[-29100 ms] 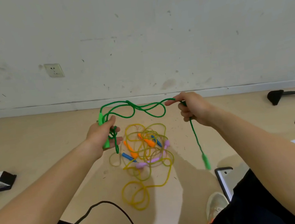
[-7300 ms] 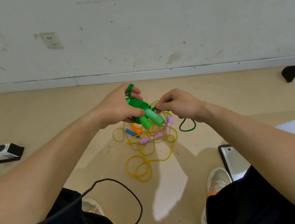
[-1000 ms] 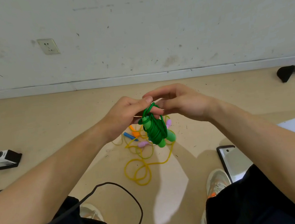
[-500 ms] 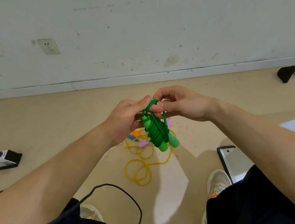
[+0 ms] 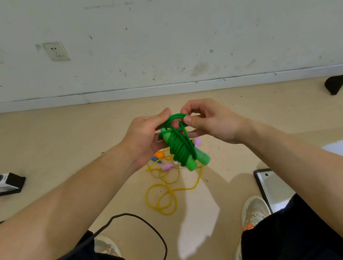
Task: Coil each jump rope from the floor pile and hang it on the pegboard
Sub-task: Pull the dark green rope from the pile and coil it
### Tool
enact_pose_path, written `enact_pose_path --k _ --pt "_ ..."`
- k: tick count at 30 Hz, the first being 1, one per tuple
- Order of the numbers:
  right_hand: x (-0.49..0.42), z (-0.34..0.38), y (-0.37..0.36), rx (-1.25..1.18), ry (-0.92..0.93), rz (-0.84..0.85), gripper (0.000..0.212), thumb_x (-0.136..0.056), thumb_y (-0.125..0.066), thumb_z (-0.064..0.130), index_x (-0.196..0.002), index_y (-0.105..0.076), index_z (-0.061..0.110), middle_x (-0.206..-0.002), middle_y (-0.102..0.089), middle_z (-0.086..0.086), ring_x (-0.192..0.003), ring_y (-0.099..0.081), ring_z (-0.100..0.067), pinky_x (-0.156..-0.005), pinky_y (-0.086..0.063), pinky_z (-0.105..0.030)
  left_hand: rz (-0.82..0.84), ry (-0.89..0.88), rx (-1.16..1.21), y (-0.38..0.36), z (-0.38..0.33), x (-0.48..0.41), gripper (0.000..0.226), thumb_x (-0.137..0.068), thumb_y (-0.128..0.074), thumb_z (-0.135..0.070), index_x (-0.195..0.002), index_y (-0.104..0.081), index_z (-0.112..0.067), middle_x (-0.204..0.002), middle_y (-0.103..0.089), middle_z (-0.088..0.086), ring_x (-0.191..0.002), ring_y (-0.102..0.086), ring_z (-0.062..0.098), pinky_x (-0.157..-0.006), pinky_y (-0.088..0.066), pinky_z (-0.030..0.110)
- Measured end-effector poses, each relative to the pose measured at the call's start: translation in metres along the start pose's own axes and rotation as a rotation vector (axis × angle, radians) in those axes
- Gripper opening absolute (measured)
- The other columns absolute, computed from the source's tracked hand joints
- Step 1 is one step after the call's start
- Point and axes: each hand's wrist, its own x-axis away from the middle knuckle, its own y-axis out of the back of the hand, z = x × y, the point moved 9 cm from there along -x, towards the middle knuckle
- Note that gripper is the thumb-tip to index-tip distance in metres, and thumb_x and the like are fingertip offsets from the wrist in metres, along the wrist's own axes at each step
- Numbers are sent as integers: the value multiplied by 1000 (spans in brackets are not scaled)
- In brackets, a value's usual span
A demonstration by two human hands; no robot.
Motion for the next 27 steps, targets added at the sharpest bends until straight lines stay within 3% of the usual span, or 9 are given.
enact_pose_path --k 5,9,14,16,19,23,27 --pt "0 2 -4 133 22 -29 15 -99 -53 1 -90 -58 12 -87 -61 -10 -82 -60 -15 -86 -60 -35 -47 -35 -34 15 -8 -4 14 -94 -64 -16 -95 -74 -6 -86 -74 5 -72 -70 19 -63 -58 29" --pt "-2 4 1 240 33 -82 22 -96 -57 0 -84 -58 18 -83 -58 -1 -76 -61 -16 -79 -61 -42 -34 -183 -223 13 -12 -5 17 -89 -67 -3 -101 -75 -13 -99 -76 5 -94 -71 15 -83 -55 25" --pt "-2 3 6 291 23 -171 13 -90 -67 5 -88 -64 18 -80 -63 0 -68 -61 -15 -61 -55 -37 -55 -383 -456 4 -28 4 24 -90 -66 3 -104 -75 -14 -94 -72 -4 -89 -68 9 -76 -53 19" --pt "-2 -1 8 311 1 -207 14 -87 -72 8 -85 -64 20 -82 -67 1 -60 -57 -9 -57 -50 -26 -45 -378 -484 -2 -25 5 34 -90 -58 10 -106 -74 -15 -91 -68 -7 -82 -67 16 -68 -54 19" --pt "-2 -9 9 262 -38 -236 13 -84 -75 14 -87 -65 22 -86 -73 -1 -66 -63 -8 -67 -55 -30 -34 -384 -508 -7 -22 7 45 -87 -52 16 -107 -73 -18 -88 -67 -14 -74 -63 28 -63 -58 27" --pt "-2 -15 6 272 -67 -278 18 -81 -79 30 -94 -68 22 -82 -73 4 -70 -64 -5 -70 -56 -29 -40 -417 -559 -8 -24 9 52 -81 -50 17 -105 -73 -23 -101 -67 1 -85 -67 45 -82 -60 47" --pt "-3 -19 6 367 -124 -337 19 -76 -80 30 -88 -70 19 -83 -71 2 -75 -66 -11 -71 -55 -29 -27 -405 -597 -12 -21 7 56 -80 -48 19 -107 -72 -24 -107 -65 5 -83 -68 44 -71 -61 33"
